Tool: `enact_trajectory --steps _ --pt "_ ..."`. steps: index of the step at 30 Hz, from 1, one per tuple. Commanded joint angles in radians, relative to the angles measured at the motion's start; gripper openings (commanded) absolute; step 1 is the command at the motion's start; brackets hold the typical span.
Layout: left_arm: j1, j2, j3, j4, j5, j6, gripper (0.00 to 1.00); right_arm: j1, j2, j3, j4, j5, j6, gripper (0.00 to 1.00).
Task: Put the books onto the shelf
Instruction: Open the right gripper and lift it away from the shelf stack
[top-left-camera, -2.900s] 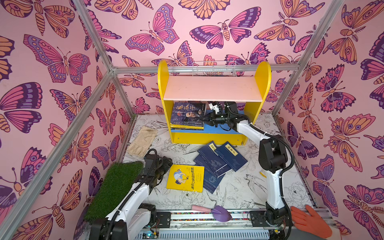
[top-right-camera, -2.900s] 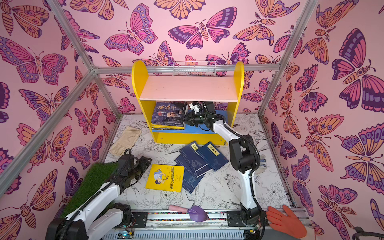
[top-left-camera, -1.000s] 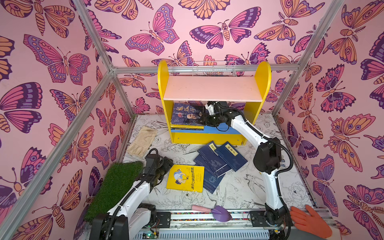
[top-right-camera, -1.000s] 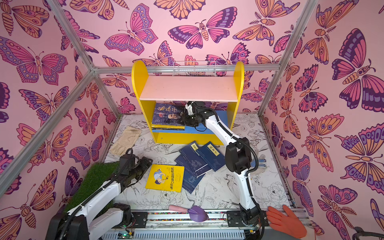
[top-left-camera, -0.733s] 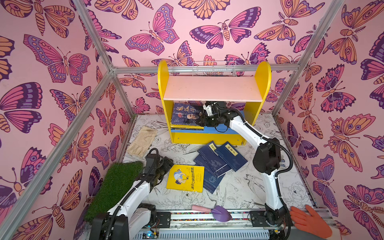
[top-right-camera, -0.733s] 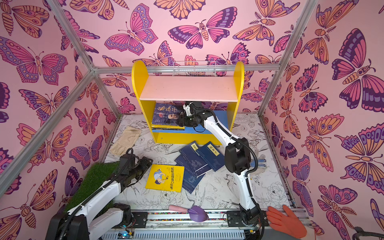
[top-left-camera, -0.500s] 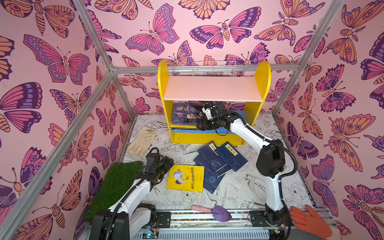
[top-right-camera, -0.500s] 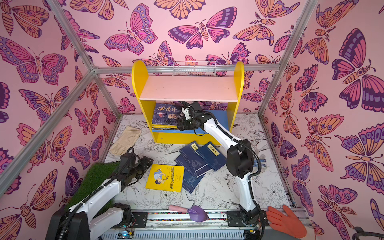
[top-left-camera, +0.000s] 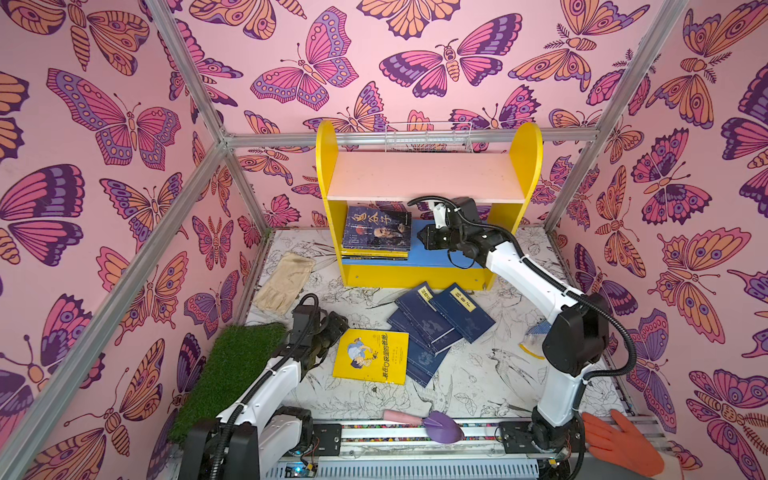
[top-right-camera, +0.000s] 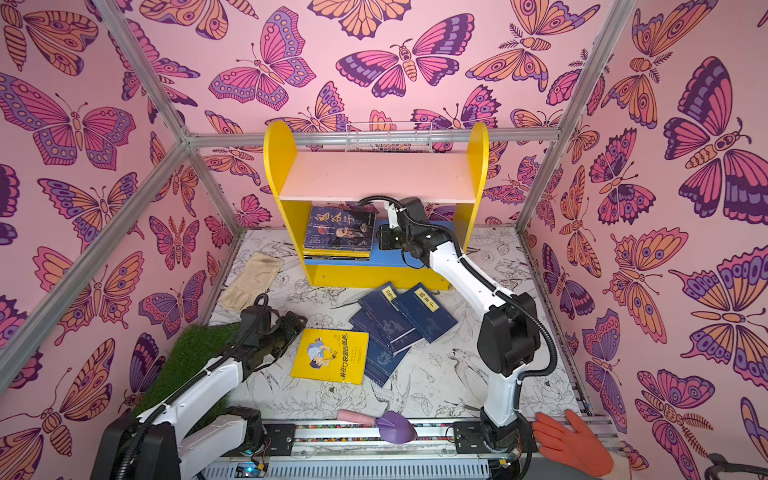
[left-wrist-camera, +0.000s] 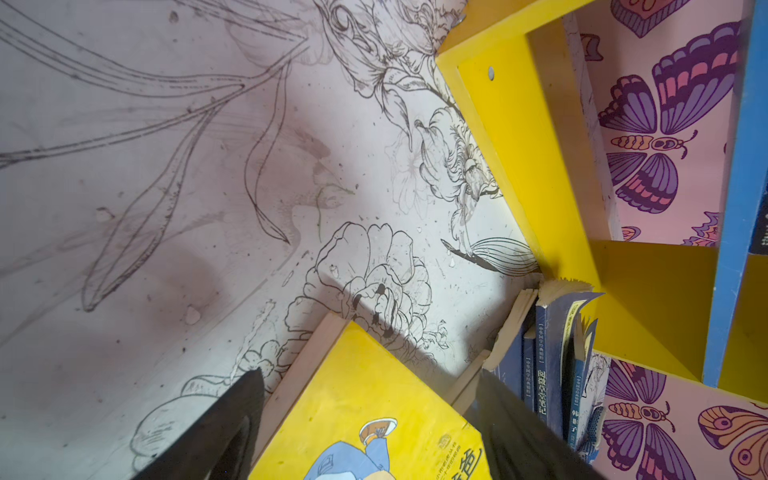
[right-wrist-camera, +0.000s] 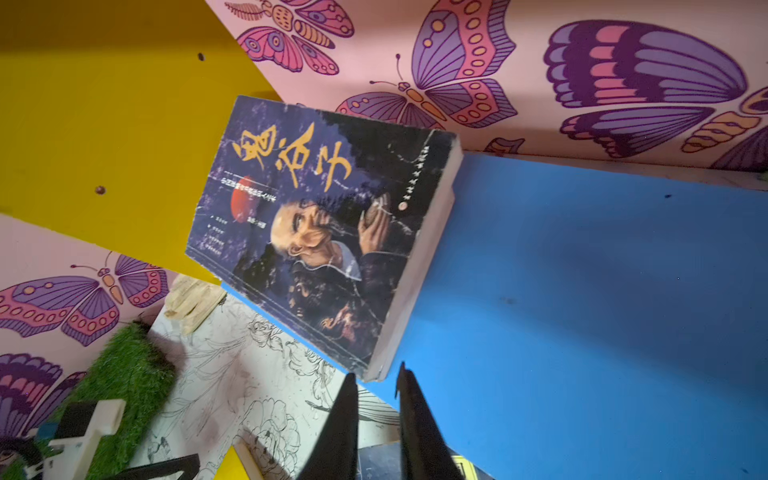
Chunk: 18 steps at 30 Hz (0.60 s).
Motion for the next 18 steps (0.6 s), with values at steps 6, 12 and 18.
enact_trajectory --steps 6,12,18 --pt "0.000 -0.017 -0.013 0.002 -0.002 0.010 0.82 -0.003 0.081 0.050 0.037 0.071 0.103 0.15" --pt "0.000 -0.048 -0.030 0.022 0.004 0.016 0.83 -0.003 0.071 -0.066 0.202 0.054 0.159 0.15" --pt "0.001 -0.078 -0.043 0.022 -0.008 0.021 0.83 -0.003 -0.043 -0.311 0.410 0.122 0.176 0.13"
